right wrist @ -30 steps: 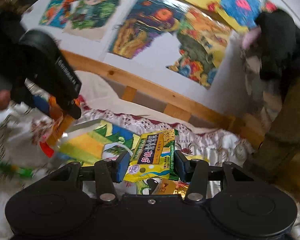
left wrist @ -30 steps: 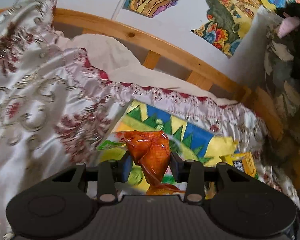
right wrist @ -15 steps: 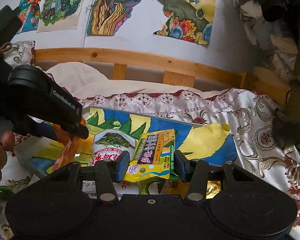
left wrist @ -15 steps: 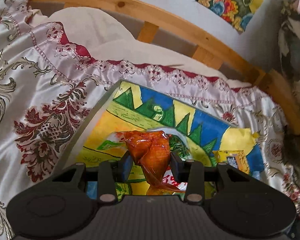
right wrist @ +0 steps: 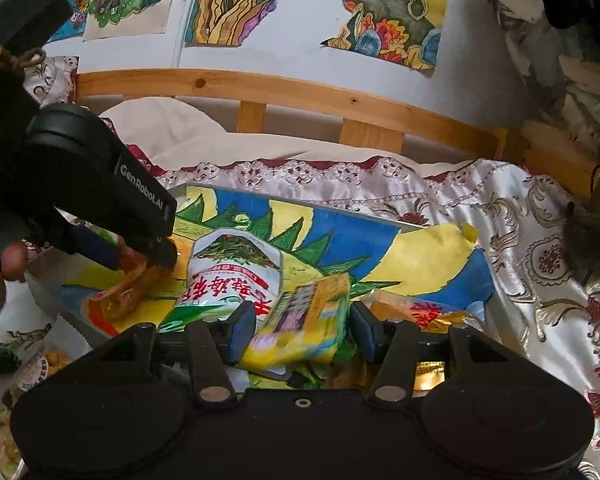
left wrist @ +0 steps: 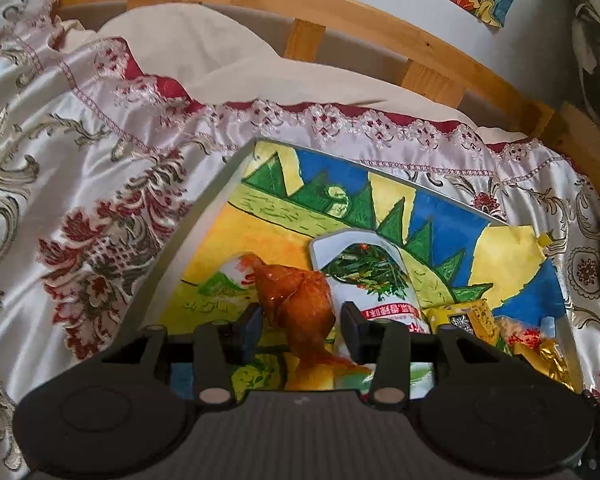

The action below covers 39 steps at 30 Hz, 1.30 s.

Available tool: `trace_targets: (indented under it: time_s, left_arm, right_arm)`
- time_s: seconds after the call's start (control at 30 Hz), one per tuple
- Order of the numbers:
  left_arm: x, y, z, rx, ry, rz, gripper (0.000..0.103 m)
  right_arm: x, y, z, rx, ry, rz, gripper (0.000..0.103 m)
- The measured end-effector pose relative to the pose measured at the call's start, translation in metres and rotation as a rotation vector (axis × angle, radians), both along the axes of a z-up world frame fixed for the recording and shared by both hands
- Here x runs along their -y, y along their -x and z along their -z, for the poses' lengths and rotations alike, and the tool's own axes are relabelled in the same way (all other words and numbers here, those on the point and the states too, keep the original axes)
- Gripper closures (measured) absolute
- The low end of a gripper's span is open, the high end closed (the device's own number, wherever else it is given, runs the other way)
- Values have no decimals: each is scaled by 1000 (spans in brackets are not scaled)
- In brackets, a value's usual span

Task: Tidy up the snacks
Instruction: 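Carry both snacks over the silver tray and open both tools to drop them, then raise both open tools away from the tray and hold above the bed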

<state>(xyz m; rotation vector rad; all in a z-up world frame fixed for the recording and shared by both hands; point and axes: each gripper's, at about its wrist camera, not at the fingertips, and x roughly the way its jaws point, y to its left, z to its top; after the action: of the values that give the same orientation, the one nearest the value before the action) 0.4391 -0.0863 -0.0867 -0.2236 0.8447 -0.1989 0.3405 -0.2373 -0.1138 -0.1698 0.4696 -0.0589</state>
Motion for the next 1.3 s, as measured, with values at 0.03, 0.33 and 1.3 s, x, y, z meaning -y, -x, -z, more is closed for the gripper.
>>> trace_targets:
  time_s: [0.03, 0.33, 1.3]
  left_arm:
    - [1, 1, -2, 4, -19, -5, 41]
    - [-8, 33, -39, 80, -56, -46, 16]
    - [-113, 315, -108, 405, -95, -99, 0]
  right_arm:
    - [1, 1, -1, 5, -5, 1, 45]
    - [20, 37, -53, 137, -101, 55, 20]
    - [-1, 292, -147, 400, -212, -83, 1]
